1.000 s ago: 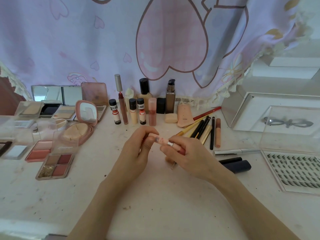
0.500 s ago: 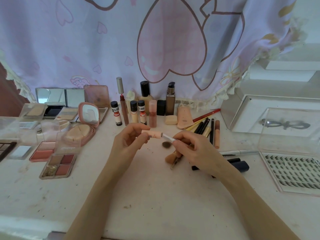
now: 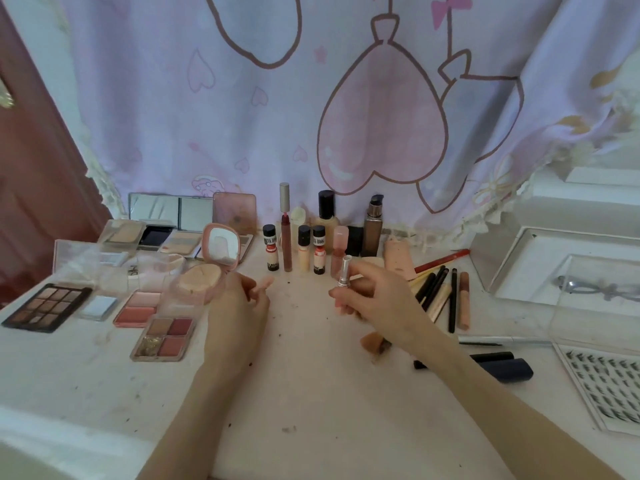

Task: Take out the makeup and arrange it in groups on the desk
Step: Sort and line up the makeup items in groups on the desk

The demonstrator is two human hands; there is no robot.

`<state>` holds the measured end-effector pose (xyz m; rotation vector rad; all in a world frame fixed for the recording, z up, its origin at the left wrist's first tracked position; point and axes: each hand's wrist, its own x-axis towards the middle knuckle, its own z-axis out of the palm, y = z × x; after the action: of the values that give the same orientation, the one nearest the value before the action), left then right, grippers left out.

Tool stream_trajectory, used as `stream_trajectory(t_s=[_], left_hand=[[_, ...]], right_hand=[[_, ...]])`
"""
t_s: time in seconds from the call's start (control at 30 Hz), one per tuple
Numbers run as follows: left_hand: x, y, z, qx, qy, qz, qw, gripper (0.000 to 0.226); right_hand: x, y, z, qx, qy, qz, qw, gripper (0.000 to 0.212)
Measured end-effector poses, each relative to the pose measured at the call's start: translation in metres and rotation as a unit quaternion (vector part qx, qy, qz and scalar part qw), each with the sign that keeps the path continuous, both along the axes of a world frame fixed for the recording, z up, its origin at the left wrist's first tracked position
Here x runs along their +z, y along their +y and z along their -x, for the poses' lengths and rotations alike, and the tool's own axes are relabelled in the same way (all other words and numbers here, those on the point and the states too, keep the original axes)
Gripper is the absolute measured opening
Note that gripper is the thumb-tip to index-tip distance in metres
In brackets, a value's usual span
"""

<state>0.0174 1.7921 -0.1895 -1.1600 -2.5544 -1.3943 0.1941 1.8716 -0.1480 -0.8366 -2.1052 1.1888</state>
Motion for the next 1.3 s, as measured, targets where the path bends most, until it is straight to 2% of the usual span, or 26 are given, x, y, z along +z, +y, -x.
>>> stream_trajectory(t_s=[0.13,0.23,0.33,0.4,0.6,0.9,1.07,1.17,1.3], left_hand=[[-0.005,0.005,0.004,0.013,-0.032,-0.014,0.999,0.017],[-0.011,0.005,0.010,0.017,-0.012,-0.017,1.000,0.022],[-0.010,0.005,0.011,0.013,-0.014,-0.016,1.000,0.022],[-0.011,0.005,0.011,0.005,-0.013,-0.020,1.000,0.021],[-0.016,0.005,0.016,-0.021,-0.018,-0.009,1.000,0.014],[-0.019,0.005,0.018,-0.030,-0.016,-0.010,0.999,0.017],[-0.015,0.002,0.015,-0.026,-0.014,-0.007,1.000,0.019],[-0.013,-0.001,0.010,-0.018,-0.018,-0.018,1.000,0.027],[-0.010,-0.009,-0.002,0.002,0.017,-0.039,0.999,0.035]], right_hand=[[0.000,0.007,0.043,0.028,-0.048,-0.027,0.998,0.012],[-0.009,0.010,0.071,0.022,-0.076,-0.026,0.997,0.014],[-0.018,0.011,0.090,0.011,-0.087,-0.038,0.995,0.004],[-0.021,0.012,0.098,0.003,-0.091,-0.047,0.995,0.004],[-0.025,0.009,0.109,0.030,-0.090,-0.060,0.994,0.010],[-0.031,0.007,0.114,0.018,-0.086,-0.057,0.994,0.016],[-0.031,0.006,0.112,0.008,-0.088,-0.044,0.995,0.010],[-0.029,0.004,0.107,-0.003,-0.097,-0.042,0.994,0.034],[-0.020,-0.003,0.085,-0.020,-0.110,-0.053,0.992,0.041]])
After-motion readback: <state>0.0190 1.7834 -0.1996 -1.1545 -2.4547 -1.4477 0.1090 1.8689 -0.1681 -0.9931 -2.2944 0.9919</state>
